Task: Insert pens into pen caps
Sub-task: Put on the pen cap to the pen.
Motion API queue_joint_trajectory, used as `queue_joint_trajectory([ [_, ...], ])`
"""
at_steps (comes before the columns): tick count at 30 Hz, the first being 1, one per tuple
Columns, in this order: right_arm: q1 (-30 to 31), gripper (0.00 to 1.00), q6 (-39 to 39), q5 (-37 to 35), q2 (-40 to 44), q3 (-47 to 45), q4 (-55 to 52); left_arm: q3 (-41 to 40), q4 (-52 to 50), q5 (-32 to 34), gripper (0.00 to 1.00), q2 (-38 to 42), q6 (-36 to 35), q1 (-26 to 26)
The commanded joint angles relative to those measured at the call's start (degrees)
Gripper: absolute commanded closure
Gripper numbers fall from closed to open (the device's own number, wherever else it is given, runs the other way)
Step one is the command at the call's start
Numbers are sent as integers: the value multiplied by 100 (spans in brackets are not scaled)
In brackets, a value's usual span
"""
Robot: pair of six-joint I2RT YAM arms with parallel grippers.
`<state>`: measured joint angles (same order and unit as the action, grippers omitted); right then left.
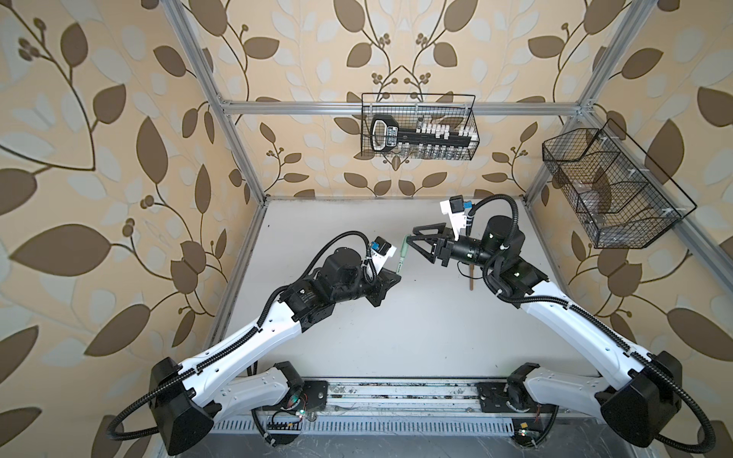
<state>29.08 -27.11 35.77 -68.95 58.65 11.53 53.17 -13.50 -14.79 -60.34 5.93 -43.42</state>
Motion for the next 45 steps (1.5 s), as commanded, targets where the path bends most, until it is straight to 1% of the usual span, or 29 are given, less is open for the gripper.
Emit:
queue_joint_trajectory([
  [1,82,40,116,17,-173,244,-212,163,182,-141,100,-30,-64,27],
  [6,219,44,165,1,-323,428,-327,153,181,-108,100,-42,-57,34],
  [8,257,48,247,-50,-346,465,-417,138,190,-76,100,-23,-57,30],
  [17,313,70,153,-67,-429,412,-310,100,194,-21,100,13,-83,32],
  [20,324,80,154,-56,-450,404,-349,121,192,135,100,13,-92,33],
  [23,341,99,216,-127,-470,387,-478,195,211,543,100,6,-75,35],
  [27,412,100,450,-393,-470,346,-853,382,416,1091,100,-12,-142,35],
  [30,462,100,419,-565,-470,155,-854,531,706,1280,100,-38,-287,51],
  [32,481,100,354,-682,-470,-17,-794,713,823,1236,100,-99,-385,109],
  [39,646,100,154,-880,-505,-659,-645,1146,1449,608,100,-362,-632,431],
  [45,729,100,-84,-1002,-480,-1143,-424,1489,1737,423,100,-593,-678,586],
])
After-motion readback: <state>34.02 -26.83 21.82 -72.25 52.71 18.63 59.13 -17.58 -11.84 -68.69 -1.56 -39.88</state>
